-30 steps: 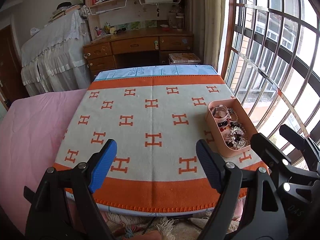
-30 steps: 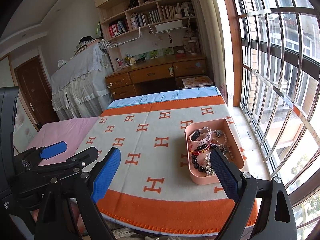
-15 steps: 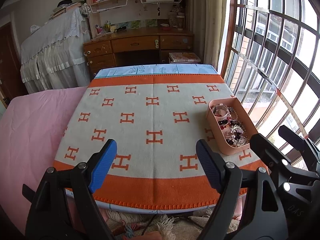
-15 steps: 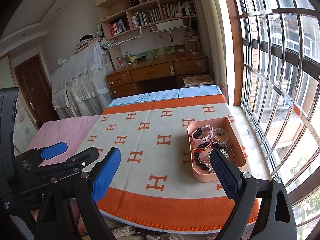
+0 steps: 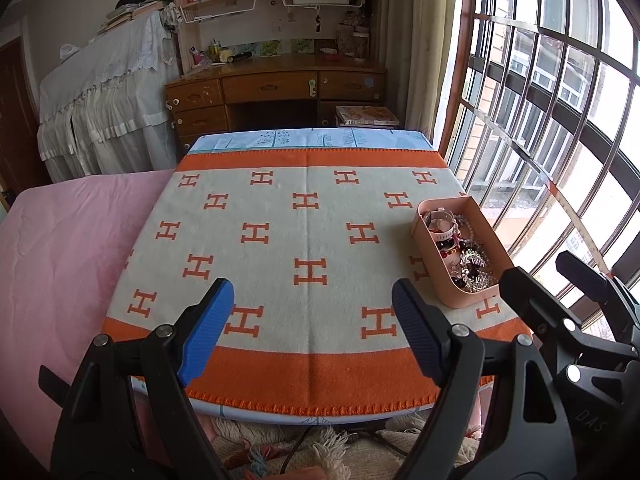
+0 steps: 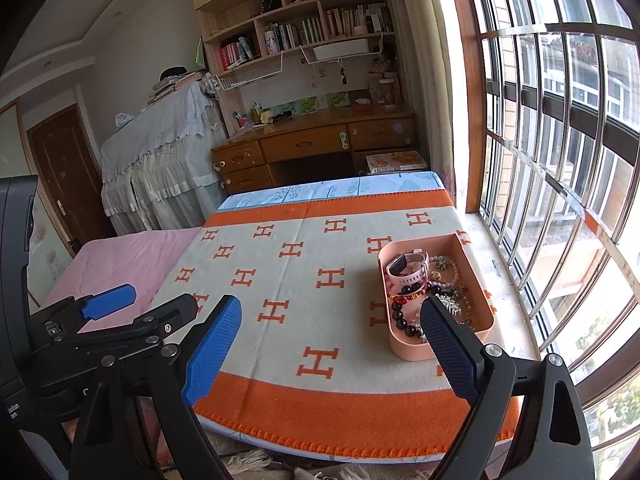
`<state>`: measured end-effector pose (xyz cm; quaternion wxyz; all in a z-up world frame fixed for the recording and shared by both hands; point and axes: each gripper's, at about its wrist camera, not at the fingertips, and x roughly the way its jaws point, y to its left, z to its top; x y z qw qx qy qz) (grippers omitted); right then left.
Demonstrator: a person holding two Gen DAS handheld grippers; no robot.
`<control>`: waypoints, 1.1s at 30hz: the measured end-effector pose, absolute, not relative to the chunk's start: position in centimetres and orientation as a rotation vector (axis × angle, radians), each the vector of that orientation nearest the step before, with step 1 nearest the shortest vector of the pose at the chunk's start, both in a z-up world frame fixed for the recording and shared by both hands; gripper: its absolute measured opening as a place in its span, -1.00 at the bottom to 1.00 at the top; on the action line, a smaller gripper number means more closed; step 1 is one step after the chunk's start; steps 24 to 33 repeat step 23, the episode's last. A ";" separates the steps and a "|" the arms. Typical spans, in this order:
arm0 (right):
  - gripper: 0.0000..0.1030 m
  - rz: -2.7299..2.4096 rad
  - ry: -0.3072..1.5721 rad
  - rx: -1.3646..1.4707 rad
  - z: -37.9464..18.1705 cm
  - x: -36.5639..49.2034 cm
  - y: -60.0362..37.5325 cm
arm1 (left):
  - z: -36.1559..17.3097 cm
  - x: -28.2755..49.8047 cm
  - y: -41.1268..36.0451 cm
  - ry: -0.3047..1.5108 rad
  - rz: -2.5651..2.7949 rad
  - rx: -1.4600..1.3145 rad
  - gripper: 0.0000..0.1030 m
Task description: Organize jewelry
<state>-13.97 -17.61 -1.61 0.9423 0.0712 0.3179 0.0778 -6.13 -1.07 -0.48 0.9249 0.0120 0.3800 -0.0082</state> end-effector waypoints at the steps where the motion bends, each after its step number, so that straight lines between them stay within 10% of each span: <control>1: 0.79 0.158 0.649 0.145 -1.6 -14.0 -17.6 | -0.5 -6.2 -1.1 0.780 -0.019 0.022 0.55; 33: 0.79 0.161 0.647 0.139 -1.7 -14.2 -17.0 | -0.7 -7.1 -0.2 0.780 -0.032 0.010 0.55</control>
